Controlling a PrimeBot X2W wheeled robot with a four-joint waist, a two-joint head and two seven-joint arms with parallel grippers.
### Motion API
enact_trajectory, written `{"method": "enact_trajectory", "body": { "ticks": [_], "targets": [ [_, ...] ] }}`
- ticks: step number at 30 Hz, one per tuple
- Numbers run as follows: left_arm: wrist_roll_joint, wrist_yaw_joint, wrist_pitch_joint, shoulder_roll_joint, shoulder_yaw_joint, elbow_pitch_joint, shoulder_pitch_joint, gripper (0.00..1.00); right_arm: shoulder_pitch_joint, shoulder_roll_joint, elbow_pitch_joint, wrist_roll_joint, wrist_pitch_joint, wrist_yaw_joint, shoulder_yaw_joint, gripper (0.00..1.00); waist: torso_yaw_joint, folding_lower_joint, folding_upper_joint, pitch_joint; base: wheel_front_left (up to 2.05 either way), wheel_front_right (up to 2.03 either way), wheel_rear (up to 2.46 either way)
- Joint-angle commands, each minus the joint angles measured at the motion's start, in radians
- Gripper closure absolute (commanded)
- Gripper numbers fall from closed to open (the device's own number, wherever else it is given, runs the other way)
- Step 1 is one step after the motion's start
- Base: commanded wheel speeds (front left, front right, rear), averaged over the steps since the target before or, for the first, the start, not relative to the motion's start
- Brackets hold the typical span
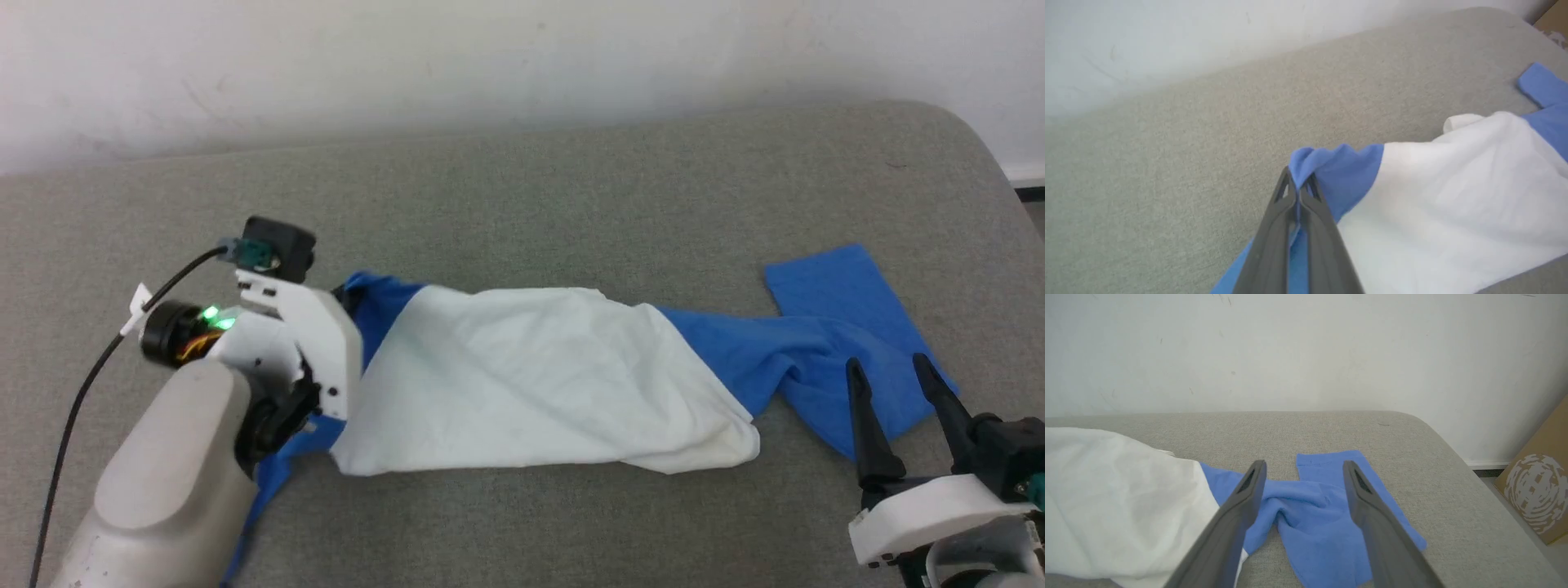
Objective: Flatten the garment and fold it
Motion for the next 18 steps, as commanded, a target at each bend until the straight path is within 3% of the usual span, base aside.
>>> {"method": "enact_trajectory", "body": {
  "ticks": [1, 5, 11, 18],
  "targets": [
    [0.008, 0.005, -0.012, -0.01, -0.004, -0.024, -0.008, 1.0, 0.006, 0.002, 0.001, 0.004, -0.002, -0.001, -0.004, 0.0, 0.005, -0.0001, 0.0, -0.014, 0.0, 0.0, 0.0],
    [0.024, -0.01, -0.007, -0.012, -0.061, -0.184, 0.061, 1.0, 0.023, 0.002, 0.002, 0.006, 0.004, -0.001, -0.015, 0.0, 0.012, -0.0001, 0.0, -0.042, 0.0, 0.0, 0.0],
    [0.038, -0.036, 0.086, 0.007, -0.218, -0.421, 0.243, 1.0, 0.049, 0.002, 0.003, 0.013, 0.01, -0.001, -0.028, 0.0, 0.033, -0.0001, 0.0, -0.078, 0.0, 0.0, 0.0],
    [0.025, -0.077, 0.184, 0.022, -0.432, -0.476, 0.368, 1.0, 0.054, 0.002, -0.003, 0.009, 0.023, -0.001, -0.015, 0.0, 0.059, -0.0001, 0.0, -0.089, 0.0, 0.0, 0.0]
  ]
}}
